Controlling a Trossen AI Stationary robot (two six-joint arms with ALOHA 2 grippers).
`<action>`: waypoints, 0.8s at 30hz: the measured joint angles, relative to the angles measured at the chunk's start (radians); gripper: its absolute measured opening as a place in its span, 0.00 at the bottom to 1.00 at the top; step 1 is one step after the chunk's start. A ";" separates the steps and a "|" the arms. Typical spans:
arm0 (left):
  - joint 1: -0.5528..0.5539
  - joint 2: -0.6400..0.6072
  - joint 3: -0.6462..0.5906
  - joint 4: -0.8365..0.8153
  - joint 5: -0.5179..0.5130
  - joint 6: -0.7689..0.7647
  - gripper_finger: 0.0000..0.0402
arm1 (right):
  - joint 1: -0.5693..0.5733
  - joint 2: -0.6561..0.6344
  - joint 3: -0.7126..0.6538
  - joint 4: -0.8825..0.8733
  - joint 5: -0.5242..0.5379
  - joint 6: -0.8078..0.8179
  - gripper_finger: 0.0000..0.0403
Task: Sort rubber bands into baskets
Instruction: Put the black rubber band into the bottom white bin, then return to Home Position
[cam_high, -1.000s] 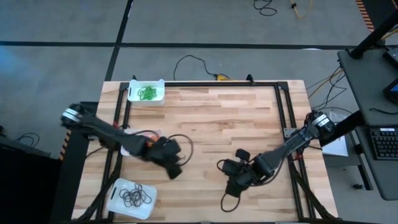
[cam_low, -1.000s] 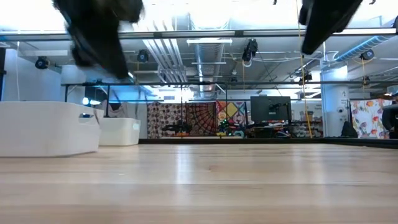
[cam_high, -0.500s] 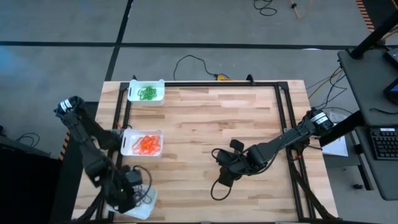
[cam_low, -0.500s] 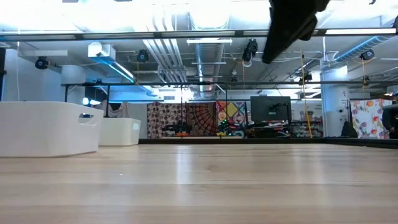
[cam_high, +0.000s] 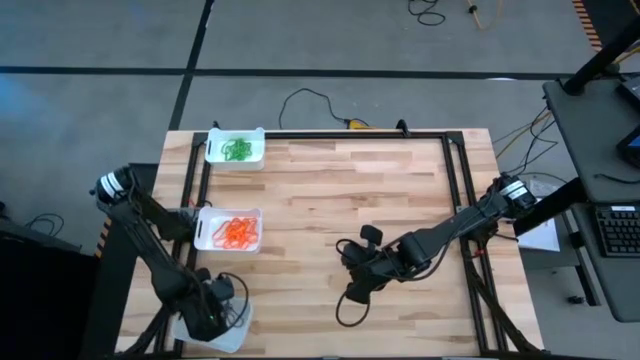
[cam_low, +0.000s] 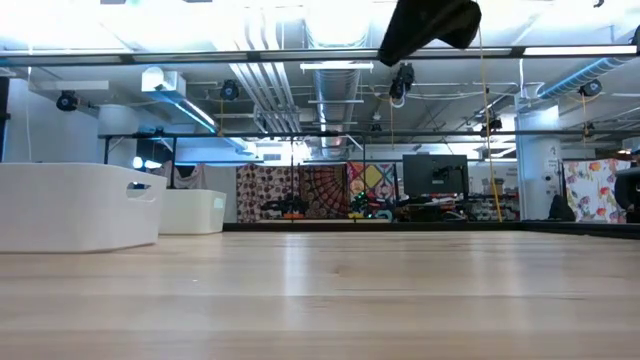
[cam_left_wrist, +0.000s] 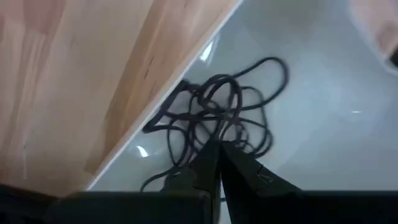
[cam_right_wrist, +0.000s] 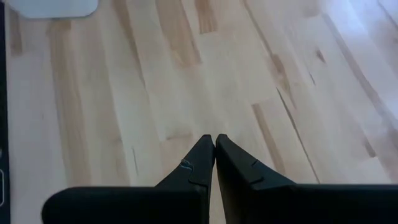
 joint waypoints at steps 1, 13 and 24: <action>0.000 0.009 -0.003 0.001 0.002 -0.005 0.01 | 0.000 0.000 0.004 -0.002 0.000 0.009 0.03; 0.126 -0.115 -0.055 -0.004 0.189 0.246 0.33 | -0.039 0.000 0.045 0.052 -0.117 -0.246 0.03; 0.503 -0.406 -0.045 -0.007 0.080 0.864 0.47 | -0.169 -0.079 0.041 0.186 -0.220 -0.572 0.03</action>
